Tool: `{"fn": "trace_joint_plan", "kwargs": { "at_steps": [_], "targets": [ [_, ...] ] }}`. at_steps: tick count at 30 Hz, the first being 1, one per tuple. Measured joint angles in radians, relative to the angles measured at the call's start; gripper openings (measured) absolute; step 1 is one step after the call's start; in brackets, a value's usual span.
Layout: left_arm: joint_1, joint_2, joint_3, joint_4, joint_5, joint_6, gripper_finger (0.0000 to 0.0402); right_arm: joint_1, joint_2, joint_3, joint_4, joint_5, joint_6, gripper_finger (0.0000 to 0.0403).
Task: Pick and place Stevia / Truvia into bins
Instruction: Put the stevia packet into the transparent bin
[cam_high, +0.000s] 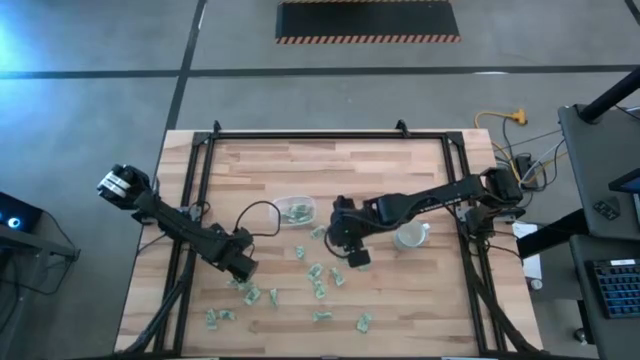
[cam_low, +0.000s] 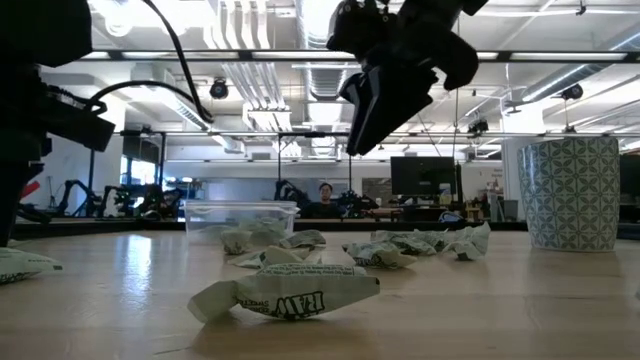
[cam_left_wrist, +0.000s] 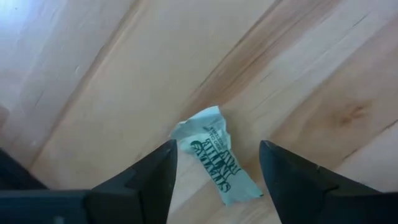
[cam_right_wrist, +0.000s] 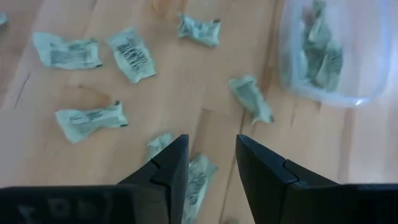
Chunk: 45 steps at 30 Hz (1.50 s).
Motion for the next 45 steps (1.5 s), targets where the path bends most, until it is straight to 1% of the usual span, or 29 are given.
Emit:
{"fn": "trace_joint_plan", "kwargs": {
  "at_steps": [3, 9, 17, 19, 24, 27, 30, 32, 35, 38, 40, 42, 45],
  "targets": [
    [0.000, -0.001, -0.002, 0.000, 0.002, 0.001, 0.0177, 0.009, 0.000, 0.000, -0.041, 0.001, 0.035, 0.0119],
    [0.000, -0.001, -0.003, 0.001, 0.002, 0.017, 0.0099, 0.042, 0.000, 0.000, -0.118, 0.000, 0.100, 0.0110],
    [0.000, 0.000, -0.024, 0.015, 0.003, 0.017, 0.0018, 0.108, 0.000, 0.000, -0.126, 0.001, 0.122, 0.0096],
    [0.000, -0.001, -0.031, 0.028, 0.002, 0.030, 0.0005, 0.126, 0.000, 0.000, -0.126, 0.000, 0.122, 0.0092],
    [0.000, 0.000, -0.009, 0.034, -0.011, 0.091, 0.0001, 0.168, -0.002, 0.000, -0.155, 0.001, 0.149, 0.0081],
    [0.000, -0.002, 0.035, 0.036, -0.070, 0.160, 0.0000, 0.187, -0.007, 0.000, -0.187, 0.011, 0.209, 0.0074],
    [0.000, -0.002, 0.076, 0.036, -0.166, 0.252, 0.0000, 0.210, -0.008, 0.000, -0.222, 0.078, 0.267, 0.0067],
    [0.000, -0.002, 0.099, 0.036, -0.258, 0.323, 0.0000, 0.227, -0.008, 0.000, -0.235, 0.128, 0.306, 0.0064],
    [0.013, -0.002, 0.123, 0.048, -0.421, 0.435, 0.0000, 0.249, -0.008, -0.002, -0.235, 0.199, 0.357, 0.0060],
    [0.044, -0.002, 0.128, 0.104, -0.574, 0.573, 0.0000, 0.265, -0.003, -0.003, -0.234, 0.270, 0.402, 0.0058],
    [0.081, -0.002, 0.121, 0.165, -0.648, 0.681, 0.0000, 0.274, 0.003, -0.006, -0.233, 0.296, 0.423, 0.0059],
    [0.132, -0.002, 0.109, 0.244, -0.669, 0.803, 0.0000, 0.281, 0.006, -0.010, -0.229, 0.298, 0.442, 0.0059],
    [0.211, -0.002, 0.091, 0.387, -0.653, 0.975, 0.0000, 0.287, 0.006, -0.017, -0.224, 0.298, 0.474, 0.0058]
  ]
}}
